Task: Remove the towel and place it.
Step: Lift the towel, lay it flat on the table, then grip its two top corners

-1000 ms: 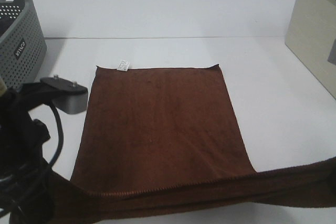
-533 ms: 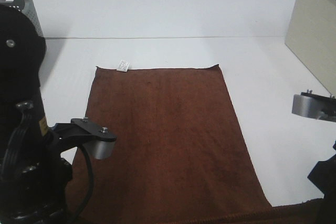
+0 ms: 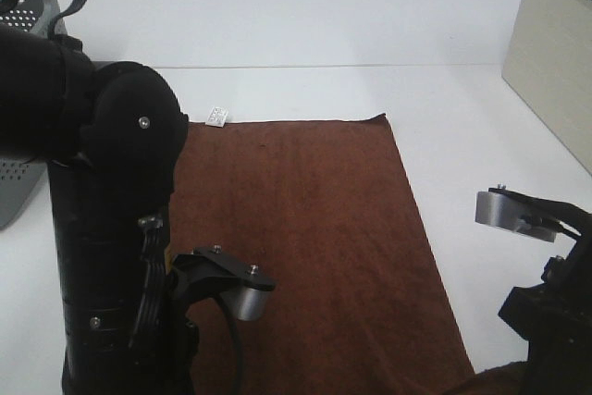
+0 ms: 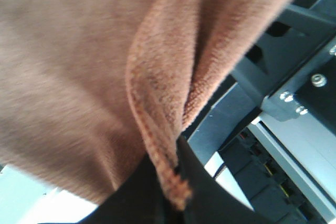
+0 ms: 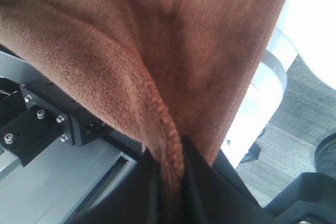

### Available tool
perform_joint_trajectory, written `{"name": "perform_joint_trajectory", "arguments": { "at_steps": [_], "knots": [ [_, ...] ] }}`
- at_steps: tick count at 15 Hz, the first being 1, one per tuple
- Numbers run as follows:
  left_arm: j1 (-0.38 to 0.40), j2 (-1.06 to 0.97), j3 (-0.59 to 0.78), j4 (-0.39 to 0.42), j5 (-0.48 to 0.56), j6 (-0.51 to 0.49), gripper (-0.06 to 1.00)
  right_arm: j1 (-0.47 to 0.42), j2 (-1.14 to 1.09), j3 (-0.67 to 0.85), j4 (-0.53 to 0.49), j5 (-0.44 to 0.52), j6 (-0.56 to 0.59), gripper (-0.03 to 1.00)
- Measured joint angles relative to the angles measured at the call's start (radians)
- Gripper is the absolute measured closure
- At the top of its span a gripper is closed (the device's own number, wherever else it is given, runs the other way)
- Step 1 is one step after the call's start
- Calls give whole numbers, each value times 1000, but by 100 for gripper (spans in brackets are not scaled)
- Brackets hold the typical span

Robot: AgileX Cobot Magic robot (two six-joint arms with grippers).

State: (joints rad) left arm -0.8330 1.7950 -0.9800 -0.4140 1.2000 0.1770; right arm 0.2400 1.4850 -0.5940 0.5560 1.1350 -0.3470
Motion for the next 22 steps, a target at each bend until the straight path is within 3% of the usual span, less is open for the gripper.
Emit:
{"name": "perform_joint_trajectory", "arguments": {
  "at_steps": [2,3,4,6,7,8,9,12,15,17,20,22],
  "knots": [
    [-4,4,-2,-3,-5,-23,93,0,0,25,4,-3,0,79],
    [-5,4,-2,-2,-10,-41,86,0,0,34,7,-3,-1,72],
    [-5,4,-2,-7,-16,-66,75,0,0,34,15,-3,-1,61],
    [-5,4,-2,-22,-30,-125,38,0,0,34,34,-12,-1,38],
    [-5,4,-2,-39,-30,-137,18,0,0,34,34,-13,-1,31],
    [-5,4,-2,-60,-30,-136,5,0,0,34,34,-18,-3,27],
    [-5,4,-2,-88,-31,-128,0,0,0,34,34,-20,-5,26],
    [-5,4,-2,-141,-34,-101,-3,0,0,34,33,-27,-9,24],
    [43,4,-58,-132,-32,-49,-3,-5,1,-41,0,-75,-9,24],
    [134,4,-140,-66,-33,-37,-3,-69,3,-158,-17,-96,-9,24],
    [310,4,-261,27,-100,-11,-3,-251,75,-383,-19,-82,-15,22],
    [420,18,-326,77,-172,0,-3,-282,141,-522,-40,-73,-13,9]
  ]
}}
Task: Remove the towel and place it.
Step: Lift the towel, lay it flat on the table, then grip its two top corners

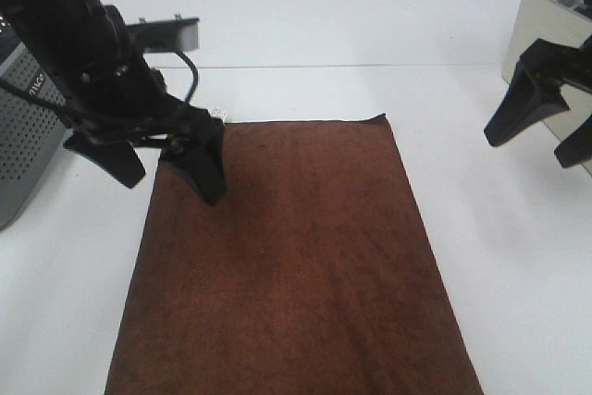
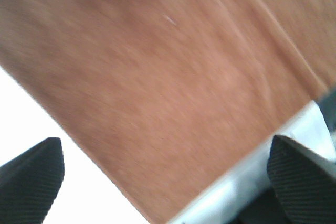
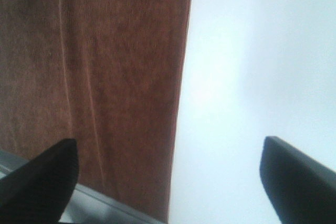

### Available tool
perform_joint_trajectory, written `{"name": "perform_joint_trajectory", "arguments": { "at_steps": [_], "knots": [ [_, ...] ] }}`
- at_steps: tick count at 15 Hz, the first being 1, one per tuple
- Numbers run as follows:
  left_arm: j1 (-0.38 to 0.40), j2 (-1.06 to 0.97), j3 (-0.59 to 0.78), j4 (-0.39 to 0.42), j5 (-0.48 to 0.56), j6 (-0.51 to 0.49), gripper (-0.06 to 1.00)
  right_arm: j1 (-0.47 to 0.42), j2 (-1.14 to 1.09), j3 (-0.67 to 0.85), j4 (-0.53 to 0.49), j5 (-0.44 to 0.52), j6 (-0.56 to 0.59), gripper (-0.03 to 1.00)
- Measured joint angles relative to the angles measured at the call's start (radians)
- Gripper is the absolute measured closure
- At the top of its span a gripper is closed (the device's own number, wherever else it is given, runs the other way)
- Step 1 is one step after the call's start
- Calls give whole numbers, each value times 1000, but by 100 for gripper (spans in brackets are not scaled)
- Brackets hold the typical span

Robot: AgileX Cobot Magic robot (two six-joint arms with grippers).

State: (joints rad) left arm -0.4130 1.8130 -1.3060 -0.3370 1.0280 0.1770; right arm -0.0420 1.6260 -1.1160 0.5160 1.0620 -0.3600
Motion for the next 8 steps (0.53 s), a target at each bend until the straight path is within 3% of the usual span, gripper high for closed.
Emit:
{"name": "perform_joint_trajectory", "arguments": {
  "at_steps": [1,4,8],
  "knots": [
    [56,22,-33,9,-15,1,-3,0,40,-72,-6,0,6,3],
    [203,180,-193,15,-43,4,-3,0,206,-315,-8,-8,51,-2],
    [252,344,-356,15,-47,4,-3,0,376,-492,-9,-12,50,-2]
  ]
}}
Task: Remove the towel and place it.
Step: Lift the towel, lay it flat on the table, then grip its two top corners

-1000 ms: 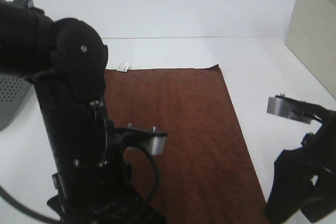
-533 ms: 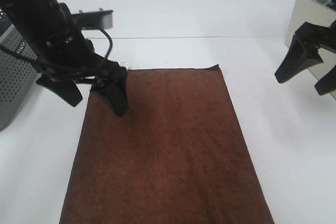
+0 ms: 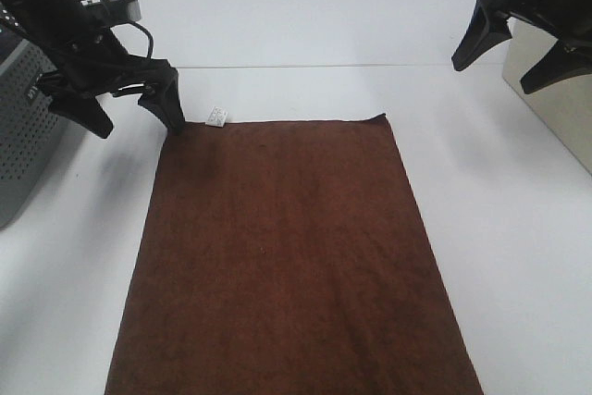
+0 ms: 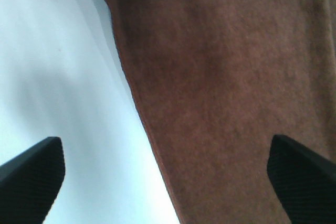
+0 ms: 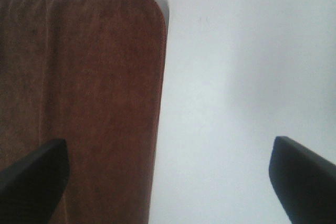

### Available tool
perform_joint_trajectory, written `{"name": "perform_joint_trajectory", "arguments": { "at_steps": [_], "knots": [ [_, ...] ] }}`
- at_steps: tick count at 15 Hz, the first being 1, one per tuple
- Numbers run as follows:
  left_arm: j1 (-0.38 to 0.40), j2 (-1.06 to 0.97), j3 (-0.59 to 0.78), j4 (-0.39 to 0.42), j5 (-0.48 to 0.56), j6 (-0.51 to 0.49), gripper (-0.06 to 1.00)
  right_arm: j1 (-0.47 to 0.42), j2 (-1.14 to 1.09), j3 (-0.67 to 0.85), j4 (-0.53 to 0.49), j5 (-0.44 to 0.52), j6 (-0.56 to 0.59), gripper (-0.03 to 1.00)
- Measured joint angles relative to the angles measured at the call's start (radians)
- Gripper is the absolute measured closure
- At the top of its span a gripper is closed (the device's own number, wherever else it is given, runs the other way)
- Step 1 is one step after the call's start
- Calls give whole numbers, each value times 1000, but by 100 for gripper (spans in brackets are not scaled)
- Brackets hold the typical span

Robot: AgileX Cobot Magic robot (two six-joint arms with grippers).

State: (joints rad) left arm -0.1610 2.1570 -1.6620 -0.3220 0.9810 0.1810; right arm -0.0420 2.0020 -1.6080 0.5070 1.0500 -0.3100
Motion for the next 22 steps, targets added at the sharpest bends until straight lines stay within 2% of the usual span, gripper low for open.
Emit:
{"name": "perform_joint_trajectory", "arguments": {
  "at_steps": [4,9,15,22],
  "knots": [
    [2,137,-152,0,-6,0,-3,23,160,-112,-19,-50,-27,-2],
    [2,246,-258,-1,-27,1,-3,45,339,-234,0,-99,-27,-2],
    [2,291,-280,-16,-39,3,-3,129,429,-271,33,-113,-35,-2],
    [2,296,-286,-46,-49,2,-3,152,436,-279,37,-139,-35,-2]
  ]
}}
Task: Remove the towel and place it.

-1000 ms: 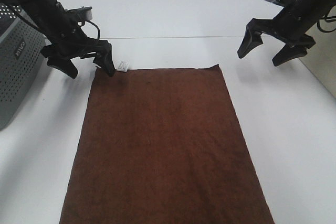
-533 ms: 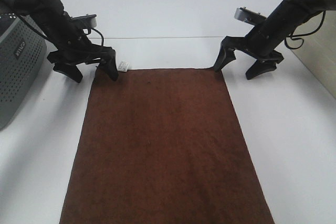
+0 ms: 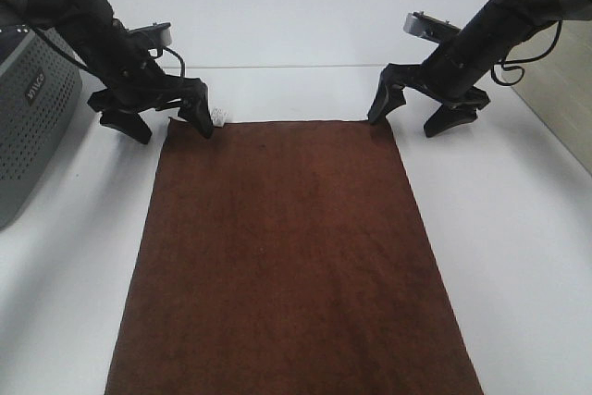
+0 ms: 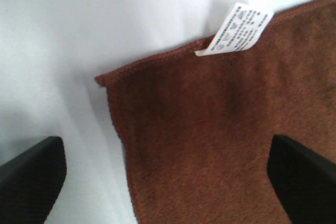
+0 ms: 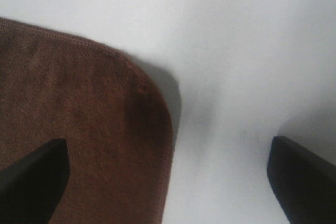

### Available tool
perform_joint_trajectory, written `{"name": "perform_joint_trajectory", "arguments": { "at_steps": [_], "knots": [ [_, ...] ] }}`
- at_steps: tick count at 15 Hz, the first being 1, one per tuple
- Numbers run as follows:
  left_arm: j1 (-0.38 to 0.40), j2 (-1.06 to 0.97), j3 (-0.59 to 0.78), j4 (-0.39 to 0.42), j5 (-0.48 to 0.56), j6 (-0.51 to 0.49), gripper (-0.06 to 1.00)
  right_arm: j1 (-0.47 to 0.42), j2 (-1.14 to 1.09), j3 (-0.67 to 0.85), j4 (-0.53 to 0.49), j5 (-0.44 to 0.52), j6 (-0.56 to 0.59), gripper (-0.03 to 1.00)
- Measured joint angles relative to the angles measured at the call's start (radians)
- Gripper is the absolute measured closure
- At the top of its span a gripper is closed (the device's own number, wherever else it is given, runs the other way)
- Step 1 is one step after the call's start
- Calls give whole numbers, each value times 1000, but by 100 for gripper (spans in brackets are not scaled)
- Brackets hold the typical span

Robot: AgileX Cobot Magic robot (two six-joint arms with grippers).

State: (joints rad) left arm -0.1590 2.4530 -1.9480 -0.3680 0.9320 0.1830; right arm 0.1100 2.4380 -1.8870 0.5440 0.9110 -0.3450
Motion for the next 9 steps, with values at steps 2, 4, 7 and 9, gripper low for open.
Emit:
{"name": "perform_joint_trajectory", "arguments": {
  "at_steps": [2,4,7,9],
  "knots": [
    [-1,6,0,-61,-3,1,-3,39,2,0,0,-37,0,-2],
    [-19,9,0,-83,-14,1,-2,75,3,0,0,-63,0,-2],
    [-46,11,0,-91,-22,1,3,123,5,0,0,-85,7,-2],
    [-51,12,0,-94,-21,1,8,133,6,0,0,-88,8,-1]
  ]
}}
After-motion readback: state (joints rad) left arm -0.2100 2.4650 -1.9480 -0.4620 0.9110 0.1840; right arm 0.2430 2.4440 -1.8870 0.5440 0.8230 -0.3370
